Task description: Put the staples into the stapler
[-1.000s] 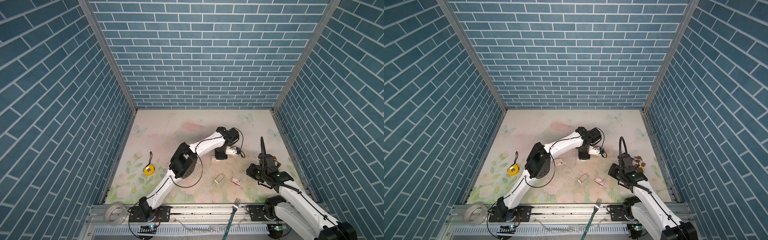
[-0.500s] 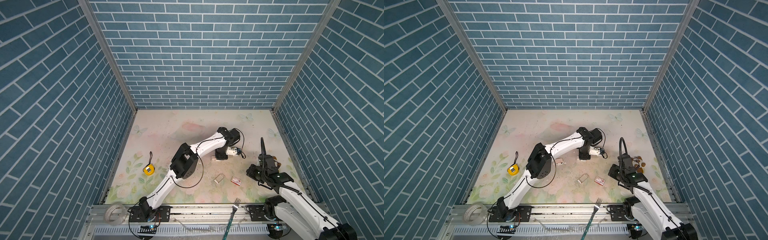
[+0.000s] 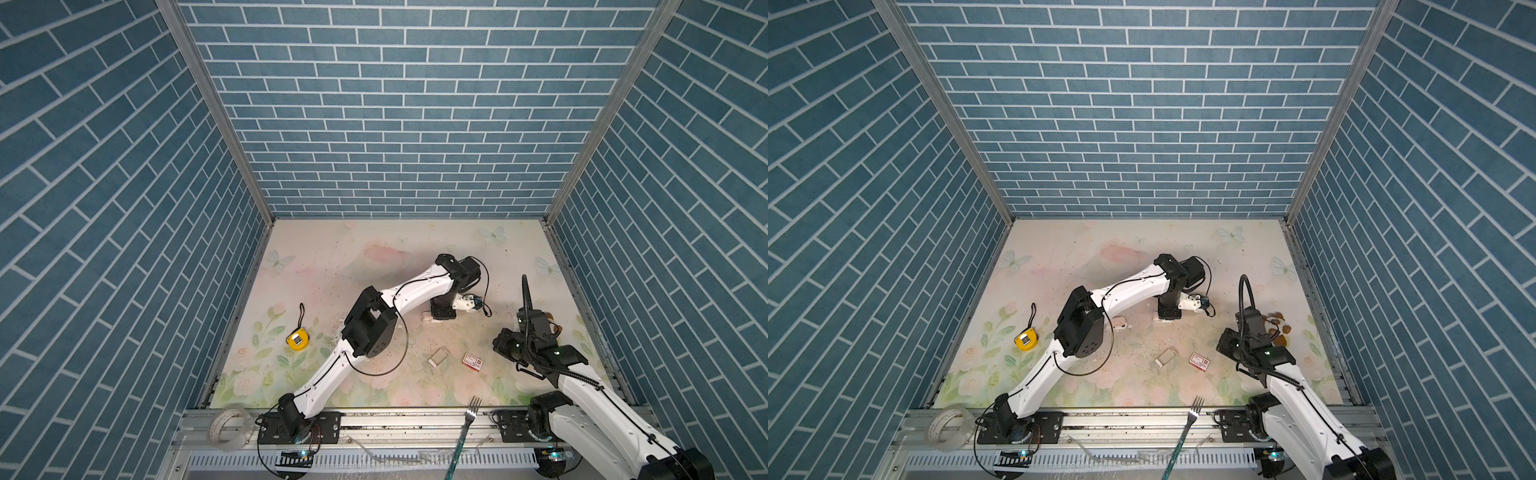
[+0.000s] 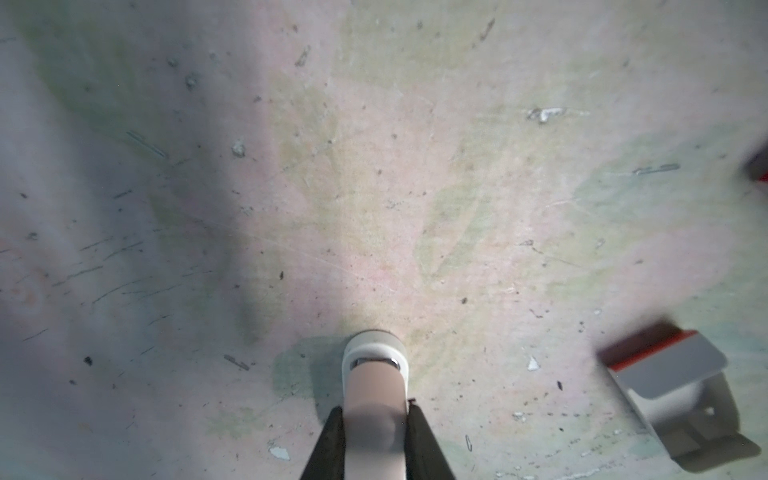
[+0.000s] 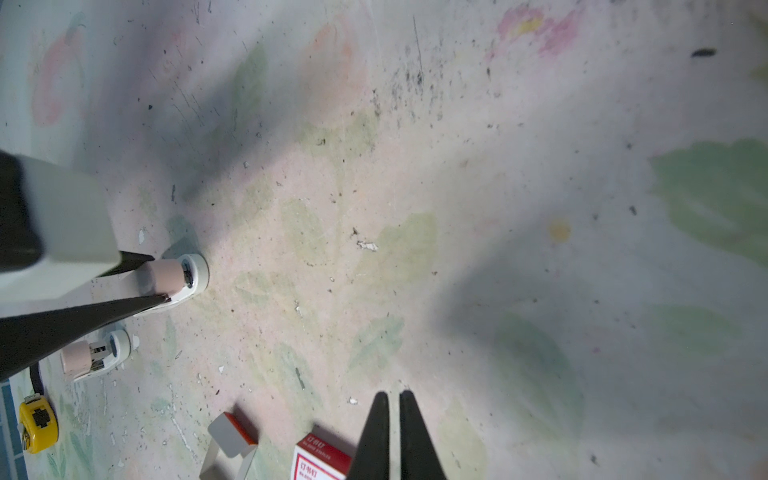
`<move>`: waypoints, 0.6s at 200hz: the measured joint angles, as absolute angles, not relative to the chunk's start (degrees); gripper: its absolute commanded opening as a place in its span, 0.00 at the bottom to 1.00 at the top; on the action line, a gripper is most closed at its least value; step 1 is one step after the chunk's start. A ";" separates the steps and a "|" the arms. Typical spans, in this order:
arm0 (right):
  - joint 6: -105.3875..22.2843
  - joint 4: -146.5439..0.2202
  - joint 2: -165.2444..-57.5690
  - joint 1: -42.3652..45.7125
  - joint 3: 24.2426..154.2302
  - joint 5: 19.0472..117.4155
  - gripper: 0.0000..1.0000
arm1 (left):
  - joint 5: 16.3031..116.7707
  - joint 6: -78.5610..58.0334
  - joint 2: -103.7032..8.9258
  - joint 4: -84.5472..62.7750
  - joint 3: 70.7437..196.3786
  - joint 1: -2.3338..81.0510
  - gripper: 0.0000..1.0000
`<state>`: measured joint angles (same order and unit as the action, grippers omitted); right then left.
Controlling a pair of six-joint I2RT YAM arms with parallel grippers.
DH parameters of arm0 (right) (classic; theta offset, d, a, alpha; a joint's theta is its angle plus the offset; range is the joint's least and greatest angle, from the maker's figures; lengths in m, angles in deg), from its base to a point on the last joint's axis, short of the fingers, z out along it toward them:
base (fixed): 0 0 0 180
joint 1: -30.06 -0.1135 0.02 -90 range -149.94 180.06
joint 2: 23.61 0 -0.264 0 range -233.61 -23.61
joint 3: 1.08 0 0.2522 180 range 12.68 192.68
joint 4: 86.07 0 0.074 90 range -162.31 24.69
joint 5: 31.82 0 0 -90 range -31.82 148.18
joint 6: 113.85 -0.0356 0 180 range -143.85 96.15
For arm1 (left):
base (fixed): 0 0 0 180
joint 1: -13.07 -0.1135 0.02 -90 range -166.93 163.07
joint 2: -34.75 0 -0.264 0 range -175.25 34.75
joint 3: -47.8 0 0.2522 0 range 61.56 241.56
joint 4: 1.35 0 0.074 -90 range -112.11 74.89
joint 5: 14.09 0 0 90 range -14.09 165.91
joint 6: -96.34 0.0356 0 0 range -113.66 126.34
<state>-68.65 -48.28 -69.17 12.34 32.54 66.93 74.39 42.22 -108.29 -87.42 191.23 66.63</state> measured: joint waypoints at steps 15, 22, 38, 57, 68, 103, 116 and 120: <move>-68.67 -48.28 -69.08 12.34 32.54 66.91 0.10 | 74.39 42.07 -108.33 -87.40 191.23 66.61 0.00; -68.67 -48.28 -69.08 12.34 32.54 66.93 0.10 | 74.30 42.05 -108.59 -87.20 191.16 66.61 0.00; -68.67 -48.26 -69.06 12.34 32.54 66.93 0.10 | 74.37 41.94 -108.70 -86.98 191.05 66.65 0.00; -68.67 -48.19 -69.01 12.34 32.54 66.93 0.10 | 74.39 41.89 -108.73 -87.00 191.05 66.67 0.00; -68.67 -48.04 -68.90 12.34 32.54 66.91 0.10 | 74.41 41.89 -108.75 -86.98 191.05 66.67 0.00; -68.67 -47.47 -68.27 12.34 32.30 66.91 0.10 | 74.45 41.91 -108.77 -86.98 191.05 66.70 0.00; -68.69 -47.38 -68.27 12.34 32.19 66.91 0.10 | 74.52 41.89 -108.77 -86.96 191.05 66.72 0.00; -68.69 -47.38 -68.27 12.34 32.15 66.91 0.10 | 74.54 41.89 -108.77 -86.96 191.05 66.72 0.00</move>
<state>-68.69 -47.38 -68.27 12.34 32.15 66.91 74.54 41.89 -108.77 -86.96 191.05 66.72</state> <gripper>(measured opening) 0.098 0.239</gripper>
